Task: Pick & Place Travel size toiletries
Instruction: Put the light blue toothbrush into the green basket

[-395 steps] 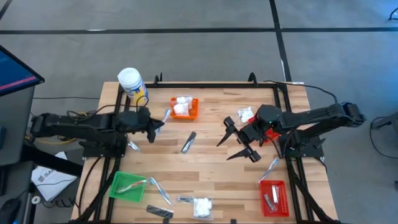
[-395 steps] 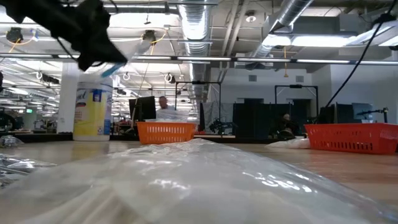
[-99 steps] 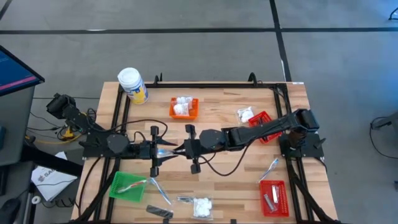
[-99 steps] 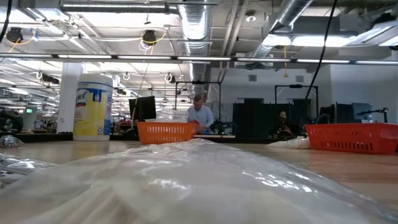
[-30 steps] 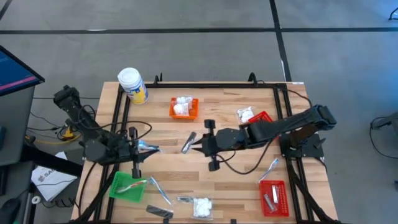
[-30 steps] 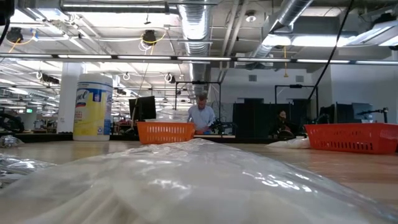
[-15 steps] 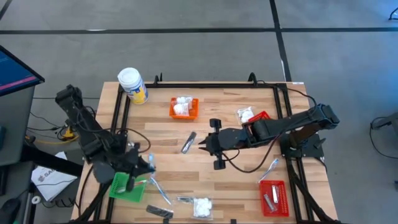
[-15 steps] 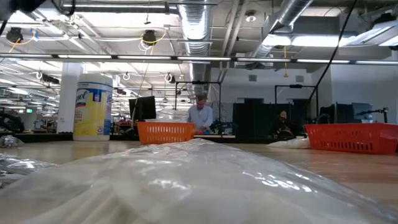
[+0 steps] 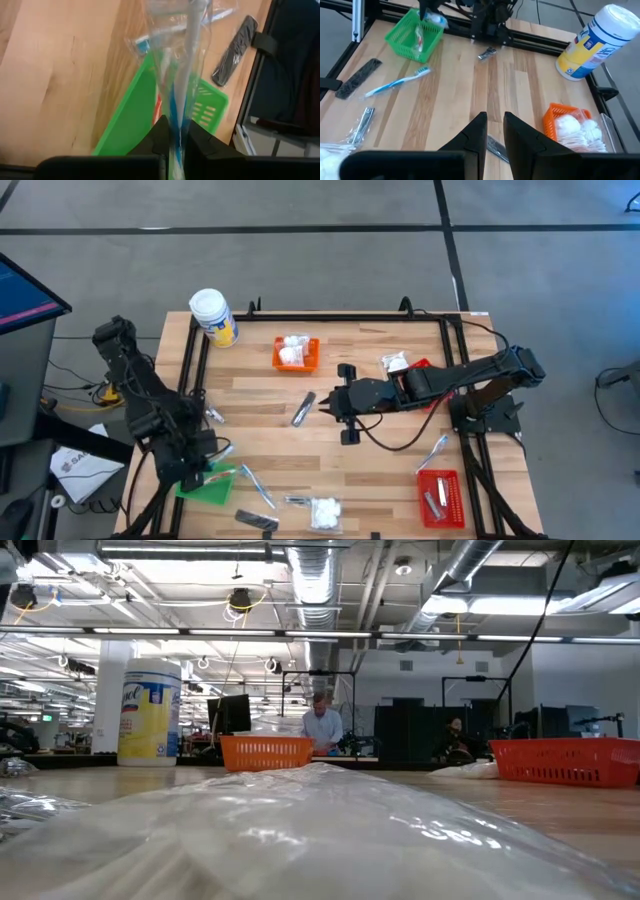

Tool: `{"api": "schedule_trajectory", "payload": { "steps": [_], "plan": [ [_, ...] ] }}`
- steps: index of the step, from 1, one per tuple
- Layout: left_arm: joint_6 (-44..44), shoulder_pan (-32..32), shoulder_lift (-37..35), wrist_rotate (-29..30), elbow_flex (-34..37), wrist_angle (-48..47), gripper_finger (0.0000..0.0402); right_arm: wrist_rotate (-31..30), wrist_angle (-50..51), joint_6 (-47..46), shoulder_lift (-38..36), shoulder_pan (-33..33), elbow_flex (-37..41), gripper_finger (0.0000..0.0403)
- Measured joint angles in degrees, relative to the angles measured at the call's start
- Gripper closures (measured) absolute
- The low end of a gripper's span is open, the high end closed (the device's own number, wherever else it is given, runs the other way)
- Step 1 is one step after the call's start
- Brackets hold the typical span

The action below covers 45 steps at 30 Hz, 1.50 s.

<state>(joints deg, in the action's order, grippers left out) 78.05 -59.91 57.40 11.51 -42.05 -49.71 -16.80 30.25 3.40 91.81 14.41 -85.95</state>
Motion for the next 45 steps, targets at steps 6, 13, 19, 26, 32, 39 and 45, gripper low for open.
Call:
{"api": "schedule_trajectory", "payload": {
  "steps": [6, 13, 19, 26, 32, 39, 45],
  "plan": [
    [3.2, -2.1, 3.0, 0.1, 2.5, -0.1, 0.0389, 0.0, 0.9, 0.0, 0.5, 0.0, 0.0, 0.0347],
    [6.5, -2.1, 8.8, -6.4, 4.3, 0.6, 0.0388, 0.0, 0.8, 0.0, 0.5, -0.3, 0.0, 0.0347],
    [6.5, -2.1, 11.8, -6.9, 4.4, 8.0, 0.0387, 0.0, 0.7, -0.2, 0.5, -0.9, 0.0, 0.0347],
    [6.7, -2.1, 15.4, -8.6, 4.4, 9.7, 0.0371, 0.0, 1.1, -0.5, 0.5, -1.3, 0.0, 0.0347],
    [9.2, -2.0, 16.6, -12.1, 4.3, 8.3, 0.0334, 0.0, 1.1, -0.5, 0.5, -1.2, 0.0, 0.0347],
    [14.1, -2.0, 12.9, -13.5, 4.3, 5.2, 0.0278, 0.0, 1.1, -0.5, 0.5, -1.5, 0.0, 0.0347],
    [17.3, -2.0, 5.7, -13.1, 4.3, 4.9, 0.0250, 0.0, 1.1, -0.5, 0.5, -1.5, 0.0, 0.0347]
  ]
}}
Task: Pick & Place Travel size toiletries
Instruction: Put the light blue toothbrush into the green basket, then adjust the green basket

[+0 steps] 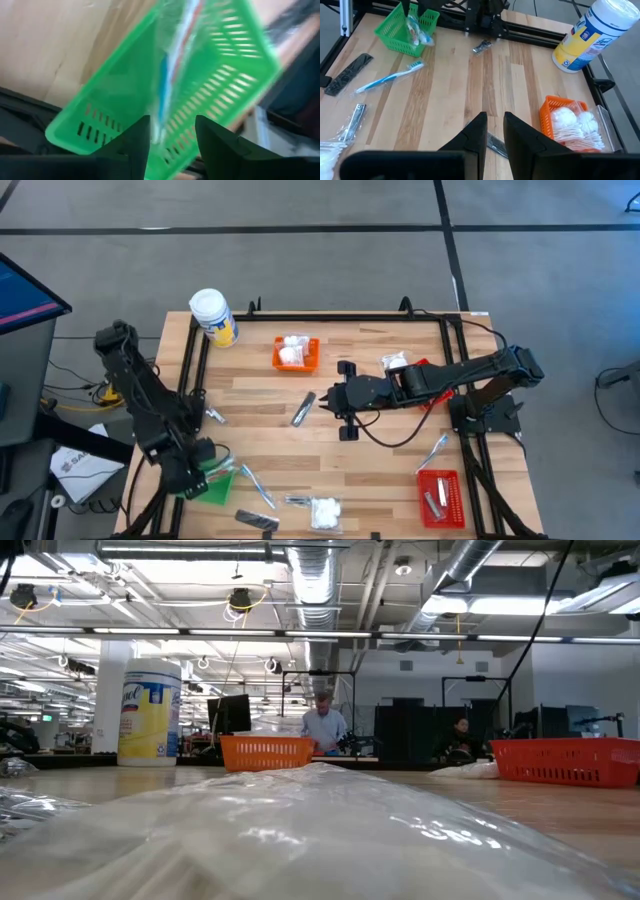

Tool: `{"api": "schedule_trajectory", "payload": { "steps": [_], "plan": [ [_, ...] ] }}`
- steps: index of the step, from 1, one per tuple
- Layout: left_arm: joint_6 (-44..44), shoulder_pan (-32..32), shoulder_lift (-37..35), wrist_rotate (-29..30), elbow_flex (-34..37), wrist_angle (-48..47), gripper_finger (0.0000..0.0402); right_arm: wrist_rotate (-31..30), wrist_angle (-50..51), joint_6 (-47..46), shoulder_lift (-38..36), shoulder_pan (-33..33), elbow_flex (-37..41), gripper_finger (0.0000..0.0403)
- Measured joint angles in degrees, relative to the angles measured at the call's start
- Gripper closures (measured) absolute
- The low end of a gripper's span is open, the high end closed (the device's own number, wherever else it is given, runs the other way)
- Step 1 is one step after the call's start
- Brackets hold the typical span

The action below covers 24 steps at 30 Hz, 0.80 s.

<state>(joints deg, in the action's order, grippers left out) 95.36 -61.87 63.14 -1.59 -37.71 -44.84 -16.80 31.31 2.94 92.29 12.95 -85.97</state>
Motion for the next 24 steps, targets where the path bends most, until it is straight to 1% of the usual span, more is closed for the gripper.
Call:
{"api": "schedule_trajectory", "payload": {
  "steps": [2, 5, 7, 10, 11, 13, 14, 16, 19, 22, 24],
  "plan": [
    [-0.5, 0.0, -2.5, 2.1, 0.0, -0.2, 0.0248, 0.0, 0.0, 0.0, 0.0, 0.0, 0.0, 0.0347],
    [-3.3, 0.0, -6.3, 9.1, 0.0, -1.6, 0.0248, 0.0, 0.0, 0.0, 0.0, 0.0, 0.0, 0.0347],
    [-6.1, 0.0, -8.5, 17.3, 0.0, -2.6, 0.0248, 0.0, 0.0, 0.0, 0.0, 0.0, 0.0, 0.0347],
    [-10.6, 0.3, -11.0, 31.4, 0.0, -3.0, 0.0252, 0.0, 0.0, 0.0, 0.0, 0.0, 0.0, 0.0347],
    [-11.8, 0.7, -11.5, 34.6, 0.0, -3.0, 0.0256, 0.0, 0.0, 0.0, 0.0, 0.0, 0.0, 0.0347],
    [-14.7, 2.2, -11.9, 38.6, 0.0, -3.2, 0.0267, 0.0, 0.0, 0.0, 0.0, 0.0, 0.0, 0.0347],
    [-16.0, 3.2, -11.7, 39.4, 0.0, -3.1, 0.0274, 0.0, 0.0, 0.0, 0.0, 0.0, 0.0, 0.0347],
    [-17.4, 5.2, -11.0, 38.8, 0.6, -2.4, 0.0293, 0.0, 0.0, 0.0, 0.0, 0.0, 0.0, 0.0347],
    [-18.9, 8.5, -9.2, 33.4, 3.4, 0.0, 0.0330, 0.0, 0.1, 0.0, 0.0, 0.0, 0.0, 0.0347],
    [-20.6, 11.0, -7.3, 27.5, 6.6, 5.1, 0.0379, 0.0, 0.3, 0.0, 0.0, 0.0, 0.0, 0.0347],
    [-21.2, 11.7, -6.3, 25.1, 8.2, 7.5, 0.0394, 0.0, 0.4, 0.0, 0.0, 0.0, 0.0, 0.0347]
  ]
}}
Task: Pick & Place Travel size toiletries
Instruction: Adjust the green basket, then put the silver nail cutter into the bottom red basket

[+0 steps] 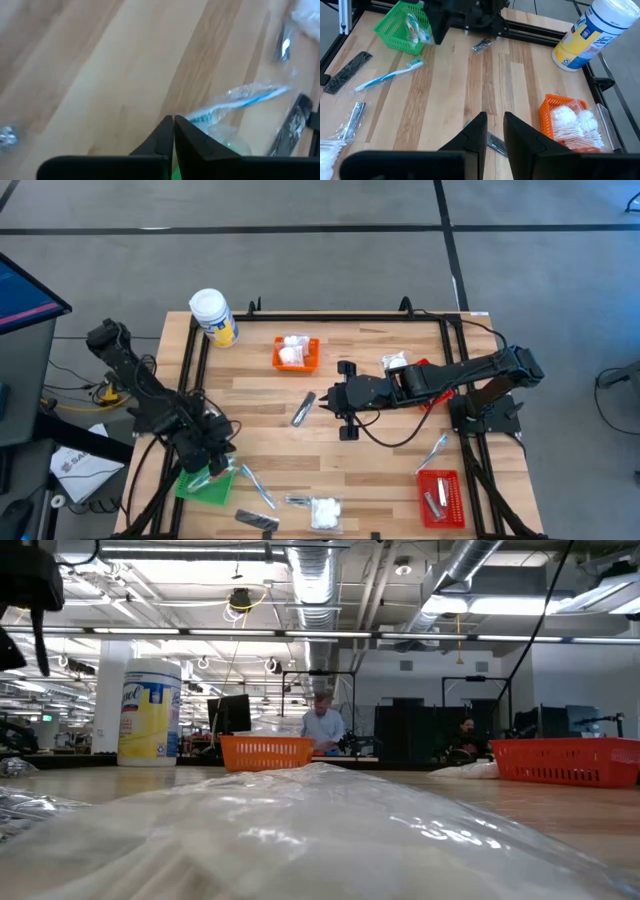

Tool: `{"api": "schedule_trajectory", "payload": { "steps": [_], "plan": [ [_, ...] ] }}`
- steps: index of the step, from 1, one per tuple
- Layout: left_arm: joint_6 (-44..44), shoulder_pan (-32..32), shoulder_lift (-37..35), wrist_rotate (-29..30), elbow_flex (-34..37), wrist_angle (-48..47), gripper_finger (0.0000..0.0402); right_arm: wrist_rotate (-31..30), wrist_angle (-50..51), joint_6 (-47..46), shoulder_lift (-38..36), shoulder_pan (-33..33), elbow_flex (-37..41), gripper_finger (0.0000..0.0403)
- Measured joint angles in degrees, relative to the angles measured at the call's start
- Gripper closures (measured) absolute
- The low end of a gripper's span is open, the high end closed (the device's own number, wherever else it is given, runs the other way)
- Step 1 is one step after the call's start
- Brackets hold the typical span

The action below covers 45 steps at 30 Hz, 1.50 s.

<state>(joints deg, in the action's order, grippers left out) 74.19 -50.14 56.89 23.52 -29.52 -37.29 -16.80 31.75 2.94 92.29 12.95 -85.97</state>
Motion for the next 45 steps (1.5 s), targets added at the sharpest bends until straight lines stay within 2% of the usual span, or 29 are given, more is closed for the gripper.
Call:
{"api": "schedule_trajectory", "payload": {
  "steps": [11, 16, 24, 31, 35, 38, 42, 45],
  "plan": [
    [0.7, -1.6, 0.6, -10.8, 0.5, 7.5, 0.0401, 0.0, 0.1, 0.0, 0.0, 0.0, 0.0, 0.0347],
    [0.2, -2.0, 0.6, -9.6, 0.5, 7.5, 0.0401, 0.0, 0.3, -0.1, 0.0, 0.0, 0.0, 0.0347],
    [-7.3, 2.0, 0.5, -1.4, 0.5, -0.4, 0.0401, 0.0, 0.5, -0.5, 0.0, 0.0, 0.0, 0.0347],
    [-11.2, 7.6, 0.5, -1.8, 0.5, -7.7, 0.0401, 0.0, 1.0, -0.5, 0.0, 0.0, 0.0, 0.0347],
    [-11.8, 8.4, 0.5, -8.8, 0.5, -8.0, 0.0401, 0.0, 3.9, -1.3, 0.0, 0.0, 0.0, 0.0347],
    [-10.8, 7.9, 0.5, -11.4, 0.5, -8.2, 0.0401, 0.0, 7.0, -2.5, -0.1, 0.3, 0.0, 0.0347],
    [-10.8, 7.8, 0.5, -11.1, 0.5, -8.4, 0.0401, -0.1, 10.5, -4.5, -2.5, 3.1, 0.1, 0.0347],
    [-11.4, 7.8, 0.5, -6.7, 0.5, -8.4, 0.0401, -0.4, 8.5, -4.7, -5.3, 7.8, 1.5, 0.0347]
  ]
}}
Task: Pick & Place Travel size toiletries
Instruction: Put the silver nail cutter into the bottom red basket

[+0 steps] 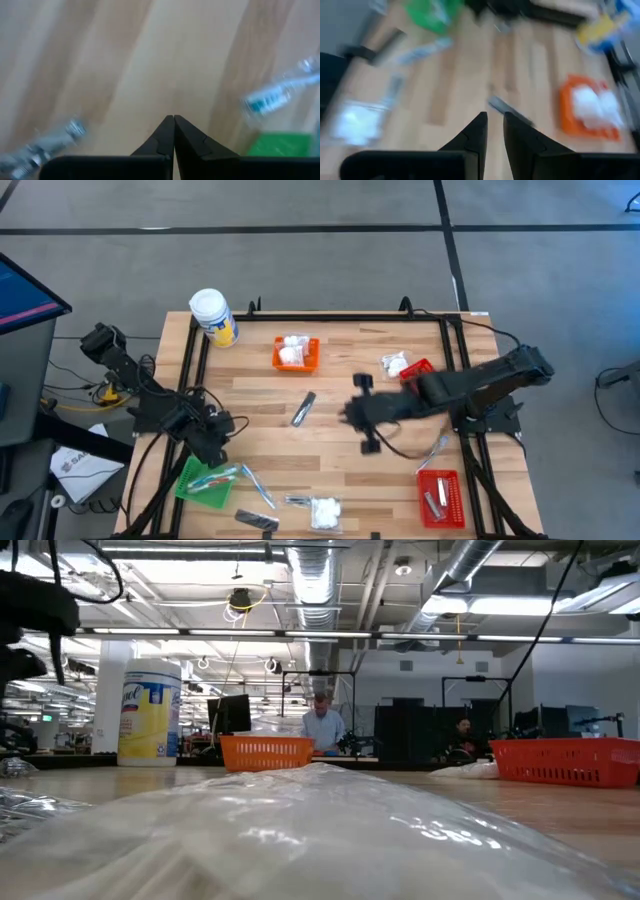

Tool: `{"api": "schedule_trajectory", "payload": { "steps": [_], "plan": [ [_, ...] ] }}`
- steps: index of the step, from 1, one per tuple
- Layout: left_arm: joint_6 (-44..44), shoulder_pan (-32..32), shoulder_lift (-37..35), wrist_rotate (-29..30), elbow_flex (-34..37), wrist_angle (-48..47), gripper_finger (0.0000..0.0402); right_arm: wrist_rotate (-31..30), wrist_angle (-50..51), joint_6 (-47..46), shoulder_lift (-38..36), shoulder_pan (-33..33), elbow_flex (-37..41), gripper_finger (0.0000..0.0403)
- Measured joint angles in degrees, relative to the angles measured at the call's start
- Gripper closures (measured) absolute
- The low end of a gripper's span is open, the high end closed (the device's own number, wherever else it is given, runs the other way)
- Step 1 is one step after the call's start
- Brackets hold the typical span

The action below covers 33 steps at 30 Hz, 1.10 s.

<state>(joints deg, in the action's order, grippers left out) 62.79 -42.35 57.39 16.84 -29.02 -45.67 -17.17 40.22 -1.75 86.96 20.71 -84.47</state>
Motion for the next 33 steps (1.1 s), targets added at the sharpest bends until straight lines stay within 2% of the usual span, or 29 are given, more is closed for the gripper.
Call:
{"api": "schedule_trajectory", "payload": {
  "steps": [5, 10, 15, 19, 25, 29, 33],
  "plan": [
    [-4.0, 0.0, 0.0, 7.7, 0.0, 0.0, 0.0401, -3.2, -6.4, 0.2, -8.0, 8.0, 7.8, 0.0347],
    [-6.7, 0.1, 0.0, 13.9, 0.0, 0.0, 0.0401, -14.0, -15.2, -0.1, -17.7, 12.0, 15.7, 0.0347],
    [-7.1, 0.5, 0.0, 19.3, 0.0, 0.1, 0.0401, -21.2, -22.4, -1.3, -26.6, 11.4, 25.1, 0.0347],
    [-8.6, 2.9, 0.0, 19.2, 0.0, 0.1, 0.0401, -22.1, -26.7, -1.7, -31.6, 8.6, 30.4, 0.0347],
    [-12.7, 8.4, 0.0, 16.2, 0.0, 0.1, 0.0401, -21.8, -28.7, -1.5, -32.2, 5.5, 32.2, 0.0347],
    [-17.0, 11.9, 0.0, 16.0, 0.0, -0.2, 0.0401, -21.7, -28.1, -2.5, -29.2, 5.0, 32.2, 0.0347],
    [-20.3, 15.4, 0.0, 13.4, 0.1, -4.2, 0.0401, -21.7, -28.4, -2.4, -25.9, 5.0, 32.2, 0.0347]
  ]
}}
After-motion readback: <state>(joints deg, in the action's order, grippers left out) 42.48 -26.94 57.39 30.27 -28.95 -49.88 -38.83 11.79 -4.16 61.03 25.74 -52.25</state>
